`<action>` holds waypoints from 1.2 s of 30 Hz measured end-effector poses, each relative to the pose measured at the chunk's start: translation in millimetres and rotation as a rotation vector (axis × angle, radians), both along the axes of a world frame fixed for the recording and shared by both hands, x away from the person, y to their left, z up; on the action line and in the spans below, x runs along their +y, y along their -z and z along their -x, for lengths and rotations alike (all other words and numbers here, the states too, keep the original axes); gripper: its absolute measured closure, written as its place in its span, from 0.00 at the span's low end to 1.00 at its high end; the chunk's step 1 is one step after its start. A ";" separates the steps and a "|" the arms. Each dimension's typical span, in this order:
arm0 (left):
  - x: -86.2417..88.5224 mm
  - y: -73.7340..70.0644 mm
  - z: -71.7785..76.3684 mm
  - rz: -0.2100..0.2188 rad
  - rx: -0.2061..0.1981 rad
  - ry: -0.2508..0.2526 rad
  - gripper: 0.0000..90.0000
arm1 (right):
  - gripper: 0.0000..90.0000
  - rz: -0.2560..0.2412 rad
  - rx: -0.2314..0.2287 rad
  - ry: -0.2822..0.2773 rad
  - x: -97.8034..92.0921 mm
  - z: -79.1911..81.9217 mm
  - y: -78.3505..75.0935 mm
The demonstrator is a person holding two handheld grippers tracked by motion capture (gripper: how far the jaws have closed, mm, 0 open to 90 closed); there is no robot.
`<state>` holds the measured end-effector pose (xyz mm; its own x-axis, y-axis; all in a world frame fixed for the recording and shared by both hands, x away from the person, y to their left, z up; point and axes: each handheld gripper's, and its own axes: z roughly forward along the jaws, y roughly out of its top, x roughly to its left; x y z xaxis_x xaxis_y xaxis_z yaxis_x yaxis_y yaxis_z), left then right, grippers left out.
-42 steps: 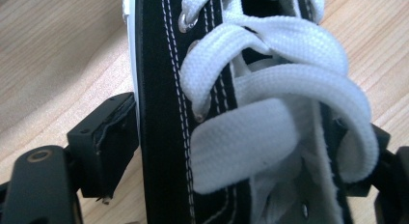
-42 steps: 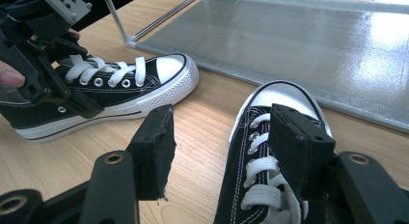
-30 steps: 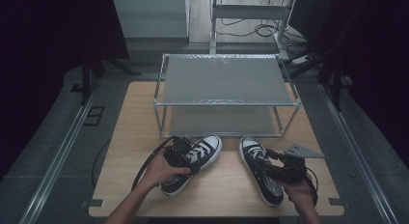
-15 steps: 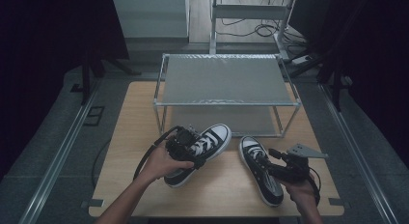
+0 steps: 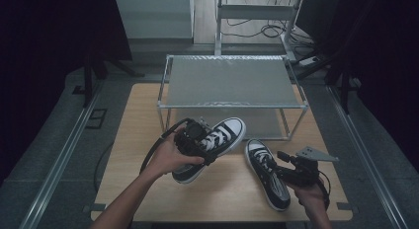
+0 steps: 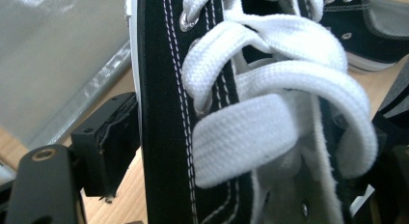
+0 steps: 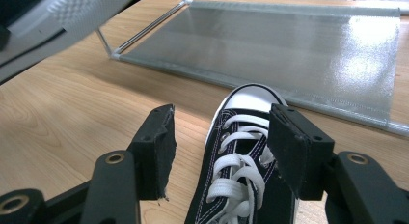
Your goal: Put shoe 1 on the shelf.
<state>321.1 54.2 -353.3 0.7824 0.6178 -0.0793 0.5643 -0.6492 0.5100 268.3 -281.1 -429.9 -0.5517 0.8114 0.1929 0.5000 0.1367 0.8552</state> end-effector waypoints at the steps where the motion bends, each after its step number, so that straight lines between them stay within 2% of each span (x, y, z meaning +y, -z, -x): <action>1: -0.7 -1.7 -0.1 0.000 0.000 0.003 0.20 | 0.48 0.000 0.000 0.000 0.0 0.0 0.0; 9: -9.5 -14.9 -4.5 0.002 -0.013 0.025 0.20 | 0.48 0.005 0.001 0.000 -1.2 -1.0 0.9; 16: -18.8 -28.5 -13.2 0.027 -0.011 0.040 0.20 | 0.48 0.002 0.008 0.004 -1.4 -1.7 2.4; 25: -29.4 -56.6 -34.7 0.065 0.005 0.033 0.20 | 0.48 -0.001 0.010 0.004 -1.2 -2.8 4.3; 28: -32.4 -67.3 -44.1 0.074 0.009 0.014 0.20 | 0.48 0.002 0.015 0.001 -1.6 -3.1 4.6; 30: -33.5 -76.2 -56.1 0.079 0.014 -0.024 0.20 | 0.48 0.001 0.015 0.001 -1.8 -3.0 4.7; 31: -33.5 -76.2 -56.1 0.079 0.014 -0.024 0.20 | 0.48 0.000 0.015 0.001 -1.9 -3.0 4.6; 33: -33.8 -83.0 -68.7 0.077 0.020 -0.058 0.20 | 0.48 0.000 0.015 0.002 -2.4 -3.3 4.6; 34: -33.8 -83.0 -68.7 0.077 0.020 -0.058 0.20 | 0.48 -0.002 0.015 0.002 -2.6 -3.5 4.8; 36: -34.9 -86.8 -78.8 0.076 0.028 -0.089 0.20 | 0.48 -0.003 0.015 0.003 -2.7 -3.7 5.1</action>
<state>400.0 19.3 -266.5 0.7217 0.6758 -0.1498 0.6325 -0.5559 0.5394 271.9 -283.8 -434.9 -0.5466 0.8123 0.2035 0.5135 0.1332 0.8477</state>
